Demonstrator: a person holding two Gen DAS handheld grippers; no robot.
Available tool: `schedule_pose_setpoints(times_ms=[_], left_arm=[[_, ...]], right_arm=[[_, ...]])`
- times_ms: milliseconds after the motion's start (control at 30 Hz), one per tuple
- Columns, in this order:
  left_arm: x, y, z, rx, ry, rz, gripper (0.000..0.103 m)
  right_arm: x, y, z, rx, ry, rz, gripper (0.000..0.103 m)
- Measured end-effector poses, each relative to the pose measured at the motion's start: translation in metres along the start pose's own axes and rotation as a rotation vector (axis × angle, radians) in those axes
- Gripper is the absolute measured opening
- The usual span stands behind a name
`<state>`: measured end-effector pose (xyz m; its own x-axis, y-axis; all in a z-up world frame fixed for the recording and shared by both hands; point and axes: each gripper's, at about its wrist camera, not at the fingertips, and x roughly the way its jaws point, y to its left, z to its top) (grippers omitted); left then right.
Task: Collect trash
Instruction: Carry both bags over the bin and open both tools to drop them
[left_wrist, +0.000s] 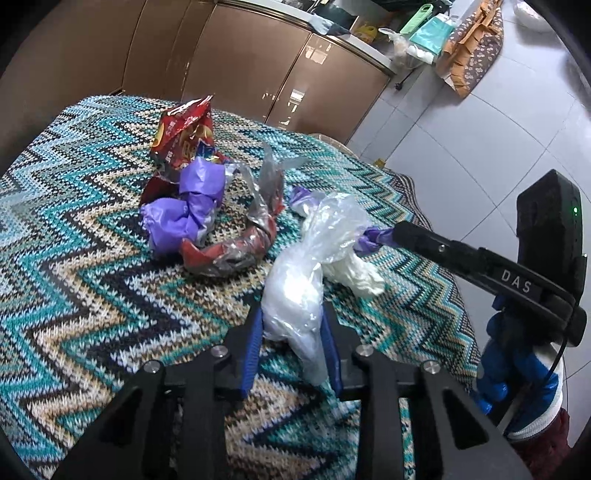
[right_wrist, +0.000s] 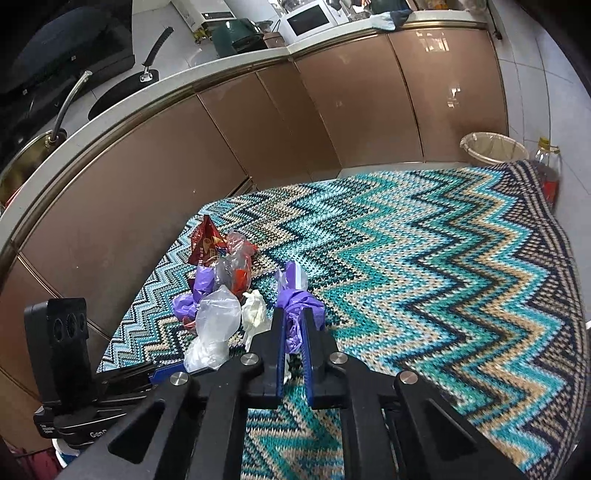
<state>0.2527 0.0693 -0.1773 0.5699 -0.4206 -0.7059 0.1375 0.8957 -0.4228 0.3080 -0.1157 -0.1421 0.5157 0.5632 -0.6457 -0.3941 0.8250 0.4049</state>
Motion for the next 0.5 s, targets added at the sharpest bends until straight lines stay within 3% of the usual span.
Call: schedule_pose_setpoints(times_ms=[500], left_arm=[[-0.066,-0.030,-0.020,0.073,-0.069,0.007,0.028]], right_arm=[[-0.094,0.013,-0.022,-0.008,-0.117,-0.039,0.007]])
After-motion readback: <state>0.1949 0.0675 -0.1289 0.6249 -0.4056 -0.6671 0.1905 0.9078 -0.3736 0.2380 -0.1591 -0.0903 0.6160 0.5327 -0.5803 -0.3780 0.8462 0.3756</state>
